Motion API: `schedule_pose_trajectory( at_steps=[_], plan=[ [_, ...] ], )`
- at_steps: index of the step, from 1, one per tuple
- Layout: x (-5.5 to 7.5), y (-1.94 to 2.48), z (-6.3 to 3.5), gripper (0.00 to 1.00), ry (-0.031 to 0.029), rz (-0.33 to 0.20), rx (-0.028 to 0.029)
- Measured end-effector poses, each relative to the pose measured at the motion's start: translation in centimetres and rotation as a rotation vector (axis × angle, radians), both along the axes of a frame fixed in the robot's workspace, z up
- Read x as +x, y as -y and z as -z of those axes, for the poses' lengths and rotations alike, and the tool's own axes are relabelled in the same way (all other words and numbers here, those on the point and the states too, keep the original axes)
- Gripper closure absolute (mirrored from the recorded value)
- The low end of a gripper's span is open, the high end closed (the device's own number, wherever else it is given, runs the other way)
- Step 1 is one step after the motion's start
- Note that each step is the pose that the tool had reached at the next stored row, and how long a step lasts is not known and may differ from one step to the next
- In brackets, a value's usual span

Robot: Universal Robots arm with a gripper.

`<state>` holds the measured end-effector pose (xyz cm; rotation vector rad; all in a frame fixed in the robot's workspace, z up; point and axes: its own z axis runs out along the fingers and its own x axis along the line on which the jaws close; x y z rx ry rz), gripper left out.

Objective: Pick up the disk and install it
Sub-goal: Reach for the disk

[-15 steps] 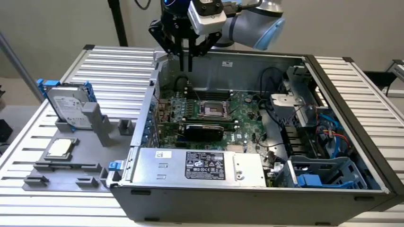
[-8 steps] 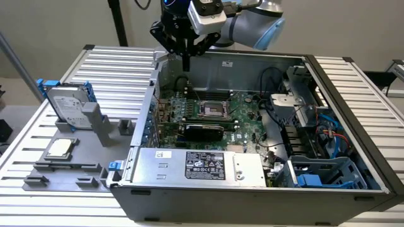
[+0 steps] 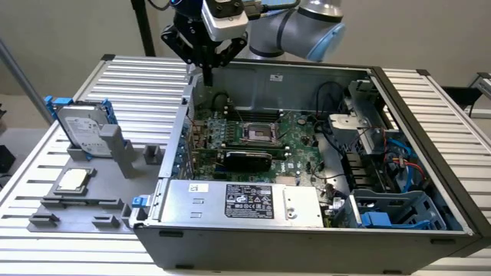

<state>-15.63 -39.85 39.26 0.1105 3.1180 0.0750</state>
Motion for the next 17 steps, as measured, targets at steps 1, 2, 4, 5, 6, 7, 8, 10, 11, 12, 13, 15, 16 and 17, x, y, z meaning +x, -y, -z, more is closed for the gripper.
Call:
schedule_pose_trajectory(
  at_steps=[1,2,4,5,6,7,8,10,11,12,13,15,16,17],
  plan=[
    [-0.4,-0.01,0.00,0.89,0.0000,0.000,0.0000],
    [-0.9,-0.03,0.00,0.89,0.0000,0.000,-0.0002],
    [-1.8,-0.08,0.00,0.89,0.0001,0.000,-0.0006],
    [-2.3,-0.11,0.00,0.89,0.0000,0.000,-0.0009],
    [-2.7,-0.14,0.00,0.89,0.0000,0.000,-0.0013],
    [-3.2,-0.18,0.01,0.89,0.0000,0.000,-0.0016],
    [-3.6,-0.21,0.01,0.89,0.0000,0.000,-0.0019],
    [-4.5,-0.29,0.01,0.89,0.0000,0.000,-0.0027],
    [-5.0,-0.33,0.01,0.89,0.0000,0.000,-0.0032],
    [-5.4,-0.37,0.01,0.89,0.0000,0.000,-0.0036],
    [-5.9,-0.43,0.02,0.89,0.0000,0.000,-0.0042],
    [-6.8,-0.53,0.02,0.89,0.0000,0.000,-0.0053],
    [-7.3,-0.59,0.02,0.89,0.0000,0.000,-0.0059],
    [-7.8,-0.66,0.02,0.89,0.0000,0.000,-0.0066]
  ],
)
